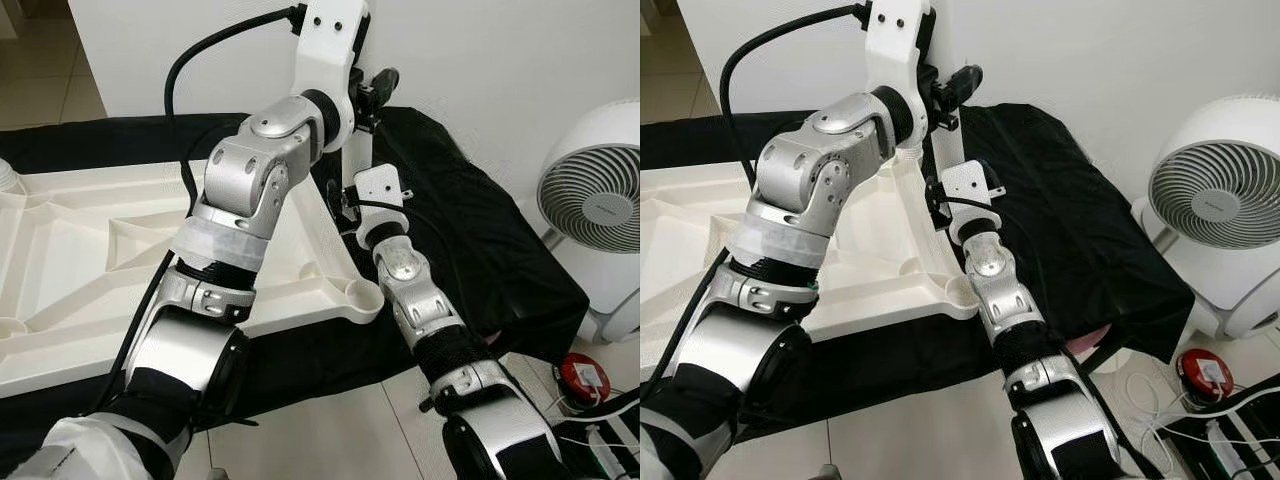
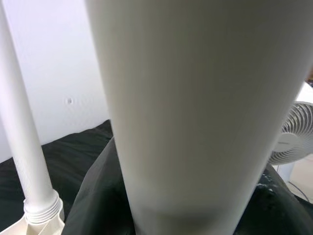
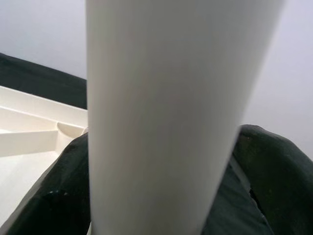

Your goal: Building children table

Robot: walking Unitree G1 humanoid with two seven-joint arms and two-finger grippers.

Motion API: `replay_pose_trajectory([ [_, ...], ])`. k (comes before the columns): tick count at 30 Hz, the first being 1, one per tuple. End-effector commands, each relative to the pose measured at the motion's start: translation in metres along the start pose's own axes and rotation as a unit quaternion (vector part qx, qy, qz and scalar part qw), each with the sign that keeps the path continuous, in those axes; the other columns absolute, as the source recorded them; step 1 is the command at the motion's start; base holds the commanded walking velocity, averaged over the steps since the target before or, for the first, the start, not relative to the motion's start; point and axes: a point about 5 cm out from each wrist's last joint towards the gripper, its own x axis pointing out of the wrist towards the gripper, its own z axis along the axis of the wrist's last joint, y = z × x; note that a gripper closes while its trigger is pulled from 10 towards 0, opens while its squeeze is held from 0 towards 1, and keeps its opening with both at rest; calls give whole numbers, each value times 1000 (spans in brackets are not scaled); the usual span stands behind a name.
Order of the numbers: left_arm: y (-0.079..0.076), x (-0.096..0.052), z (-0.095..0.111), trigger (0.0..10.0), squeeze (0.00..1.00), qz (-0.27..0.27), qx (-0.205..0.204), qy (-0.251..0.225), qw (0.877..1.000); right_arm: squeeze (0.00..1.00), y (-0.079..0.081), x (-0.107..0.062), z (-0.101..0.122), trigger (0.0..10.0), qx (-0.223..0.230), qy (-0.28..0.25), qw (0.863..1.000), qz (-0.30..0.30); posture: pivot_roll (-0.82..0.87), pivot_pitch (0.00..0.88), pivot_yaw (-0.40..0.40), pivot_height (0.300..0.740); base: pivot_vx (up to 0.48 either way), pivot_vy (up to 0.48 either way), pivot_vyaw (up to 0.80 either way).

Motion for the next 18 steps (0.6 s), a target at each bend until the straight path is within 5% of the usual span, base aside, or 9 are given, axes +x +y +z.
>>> replay_pose_trajectory([
  [1, -5, 1, 10, 10000, 0, 14, 12, -11, 1000, 0, -1, 2, -1, 10000, -11, -1, 1000, -9, 30, 0, -80, 740, 0, 0, 0],
  [9, -7, 2, 10, 10000, 0, 16, 8, -11, 1000, 0, -1, 6, 0, 9922, -3, 1, 1000, -26, 33, 0, -85, 740, 0, 0, 0],
  [10, -7, 2, 11, 10000, 0, 16, 8, -11, 1000, 0, 0, 7, 0, 7529, -3, 1, 1000, -26, 33, 0, -85, 740, 0, 0, 0],
  [11, -7, 2, 11, 10000, 0, 16, 8, -11, 1000, 0, 0, 7, 0, 6431, -1, -1, 1000, -26, 33, 0, -85, 740, 0, 0, 0],
  [12, -7, 2, 11, 10000, 0, 16, 8, -11, 1000, 0, 0, 7, 0, 3686, -1, -2, 1000, -28, 33, 0, -85, 740, 0, 0, 0],
  [14, -7, 2, 11, 10000, 0, 16, 8, -11, 1000, 0, 0, 8, 0, 3686, -1, -2, 1000, -29, 33, 0, -85, 740, 0, 0, 0],
  [15, -7, 2, 11, 10000, 0, 16, 8, -11, 1000, 0, 0, 8, -1, 0, -1, -4, 1000, -30, 33, 0, -86, 740, 0, 0, 0],
  [18, -7, 2, 11, 10000, 0, 17, 9, -12, 1000, 0, 0, 8, -2, 0, 5, -3, 999, -34, 34, 0, -88, 740, 0, 0, 0],
])
